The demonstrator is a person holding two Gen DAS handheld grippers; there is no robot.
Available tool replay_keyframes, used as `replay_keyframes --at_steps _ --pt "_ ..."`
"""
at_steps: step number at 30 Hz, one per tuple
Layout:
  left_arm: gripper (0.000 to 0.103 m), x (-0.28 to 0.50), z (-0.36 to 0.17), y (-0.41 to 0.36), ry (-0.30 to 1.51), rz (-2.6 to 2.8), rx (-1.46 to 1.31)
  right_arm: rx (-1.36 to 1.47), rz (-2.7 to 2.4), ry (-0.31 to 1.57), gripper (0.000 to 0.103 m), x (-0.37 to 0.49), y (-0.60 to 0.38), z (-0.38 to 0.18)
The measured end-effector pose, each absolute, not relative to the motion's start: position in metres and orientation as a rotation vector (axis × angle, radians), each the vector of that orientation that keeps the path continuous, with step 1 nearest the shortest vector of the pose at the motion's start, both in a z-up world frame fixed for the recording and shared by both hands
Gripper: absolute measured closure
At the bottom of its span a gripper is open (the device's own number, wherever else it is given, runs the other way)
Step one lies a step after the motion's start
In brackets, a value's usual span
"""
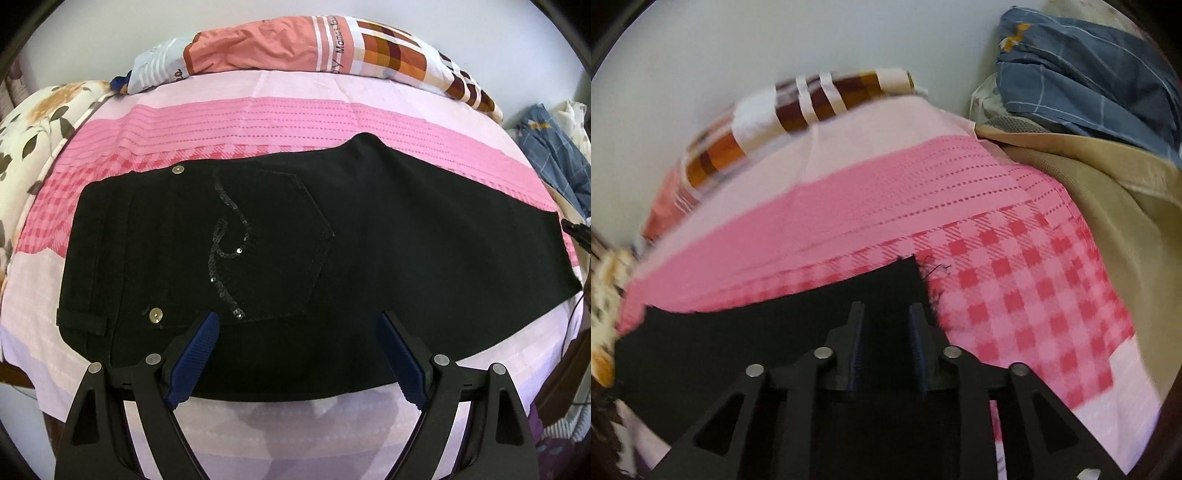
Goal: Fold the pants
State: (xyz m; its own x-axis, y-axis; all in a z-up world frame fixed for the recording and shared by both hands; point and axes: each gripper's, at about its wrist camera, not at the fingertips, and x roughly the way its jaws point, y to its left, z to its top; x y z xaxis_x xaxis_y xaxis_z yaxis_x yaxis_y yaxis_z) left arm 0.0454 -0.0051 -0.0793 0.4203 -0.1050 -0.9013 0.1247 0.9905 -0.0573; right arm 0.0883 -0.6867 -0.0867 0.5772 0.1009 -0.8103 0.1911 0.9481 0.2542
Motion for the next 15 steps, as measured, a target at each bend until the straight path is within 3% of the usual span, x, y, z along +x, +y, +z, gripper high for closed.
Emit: replay_keyframes --at_steps 3,4,15 --pt "0.016 0.05 -0.078 -0.009 1.131 -0.148 0.017 0.32 -0.033 0.977 0.082 0.093 -0.686 -0.093" --pt "0.016 0.051 -0.077 -0.011 1.131 -0.149 0.021 0.308 -0.021 0.962 0.098 0.091 -0.684 -0.091" --pt "0.016 0.059 -0.087 -0.031 1.185 -0.16 0.064 0.335 -0.032 0.897 0.1 0.091 -0.693 -0.088"
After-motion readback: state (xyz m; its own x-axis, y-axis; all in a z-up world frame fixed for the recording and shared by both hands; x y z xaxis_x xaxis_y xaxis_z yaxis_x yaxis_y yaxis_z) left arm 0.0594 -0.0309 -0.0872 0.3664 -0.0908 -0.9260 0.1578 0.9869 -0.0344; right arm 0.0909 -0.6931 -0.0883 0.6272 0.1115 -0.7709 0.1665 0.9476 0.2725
